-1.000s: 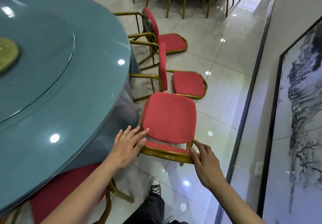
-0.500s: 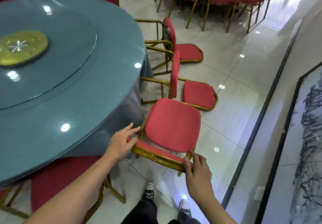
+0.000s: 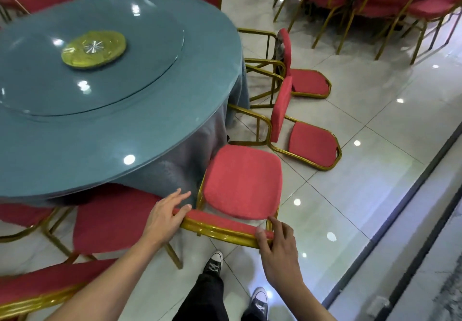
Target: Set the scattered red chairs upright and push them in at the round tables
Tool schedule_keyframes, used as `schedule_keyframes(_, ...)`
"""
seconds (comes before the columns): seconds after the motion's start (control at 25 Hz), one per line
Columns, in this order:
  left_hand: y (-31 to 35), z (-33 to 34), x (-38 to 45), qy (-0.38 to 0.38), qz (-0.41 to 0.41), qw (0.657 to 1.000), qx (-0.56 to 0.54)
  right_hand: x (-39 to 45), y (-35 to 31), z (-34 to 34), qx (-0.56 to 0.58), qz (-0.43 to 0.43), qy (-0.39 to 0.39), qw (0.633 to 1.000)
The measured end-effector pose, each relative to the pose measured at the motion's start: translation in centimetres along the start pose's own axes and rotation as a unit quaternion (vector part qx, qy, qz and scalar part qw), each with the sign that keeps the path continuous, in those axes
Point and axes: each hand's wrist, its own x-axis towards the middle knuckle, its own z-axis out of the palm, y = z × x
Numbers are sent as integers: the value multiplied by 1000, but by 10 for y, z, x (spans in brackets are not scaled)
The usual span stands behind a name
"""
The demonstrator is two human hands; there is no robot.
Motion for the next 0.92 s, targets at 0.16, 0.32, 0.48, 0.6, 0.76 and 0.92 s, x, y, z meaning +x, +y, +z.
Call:
schedule_keyframes(0.16, -3, 10, -36, 41, -42, 998, -25, -8, -1, -11, 60, -14, -9, 998)
schedule_keyframes(0.32, -4, 28, -70, 70, -84, 993, -42, -12, 6, -15, 71, -46, 0, 996)
schedule_keyframes(0.48, 1, 43, -86, 85, -119, 987, -63, -10, 12, -19, 99, -43, 32, 994)
schedule_keyframes(0.6, 15, 57, -100, 92, -128, 985, -71, -3, 18, -33, 87, -42, 29, 995)
schedule_keyframes(0.76, 36, 71, -105, 88, -150, 982, -76, 11, 26, -53, 101, -46, 23, 994)
schedule_keyframes(0.92, 36, 65, -93, 88, -196, 971, -108, 21, 20, -60, 159, 7, 28, 987)
